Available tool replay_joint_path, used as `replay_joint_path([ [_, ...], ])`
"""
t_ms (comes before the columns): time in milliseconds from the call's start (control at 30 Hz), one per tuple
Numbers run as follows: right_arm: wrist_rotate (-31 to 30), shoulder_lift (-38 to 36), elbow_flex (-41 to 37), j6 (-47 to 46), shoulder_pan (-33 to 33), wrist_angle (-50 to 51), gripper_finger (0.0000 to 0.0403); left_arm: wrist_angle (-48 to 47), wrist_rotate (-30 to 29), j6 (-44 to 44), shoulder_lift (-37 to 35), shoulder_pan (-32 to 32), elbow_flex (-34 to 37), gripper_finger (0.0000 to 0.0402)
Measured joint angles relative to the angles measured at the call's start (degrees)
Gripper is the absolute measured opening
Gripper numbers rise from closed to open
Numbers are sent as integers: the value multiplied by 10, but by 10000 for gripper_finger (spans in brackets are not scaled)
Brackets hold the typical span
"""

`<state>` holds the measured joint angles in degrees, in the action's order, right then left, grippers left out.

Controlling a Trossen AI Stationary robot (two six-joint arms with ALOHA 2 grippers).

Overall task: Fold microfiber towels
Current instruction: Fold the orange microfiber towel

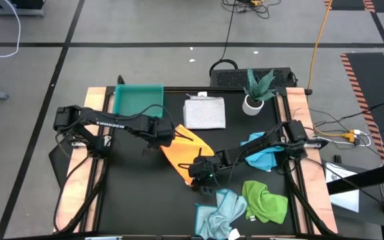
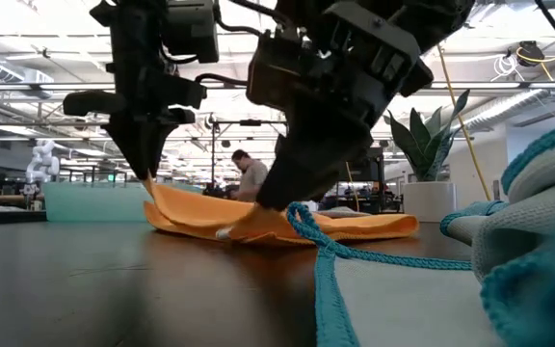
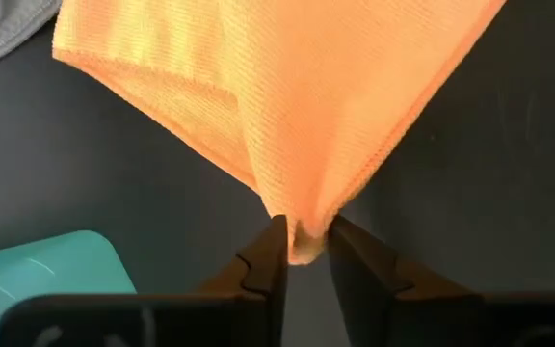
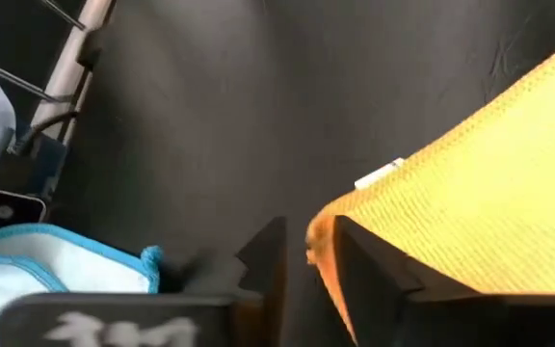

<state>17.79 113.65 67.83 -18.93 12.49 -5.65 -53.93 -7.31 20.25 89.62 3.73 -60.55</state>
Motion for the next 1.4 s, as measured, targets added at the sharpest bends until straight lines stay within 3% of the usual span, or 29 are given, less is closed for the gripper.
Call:
replay_joint_path([
  [233,-10,-9,0,-10,-4,3,156,-45,-2,-46,0,-5,0,123],
  [400,5,-11,0,-4,3,2,175,-102,-3,-73,0,-19,0,150],
  [600,-46,-11,0,35,2,49,161,-87,-40,-90,-4,-24,-2,169],
  [867,-40,3,-6,3,2,30,132,-48,-53,-87,-4,-14,-17,171],
  [1167,-25,3,-6,-29,23,27,130,-16,-62,-88,-4,6,-17,171],
  [1400,-25,-39,-4,-29,0,25,130,28,-62,-95,-4,18,-17,171],
])
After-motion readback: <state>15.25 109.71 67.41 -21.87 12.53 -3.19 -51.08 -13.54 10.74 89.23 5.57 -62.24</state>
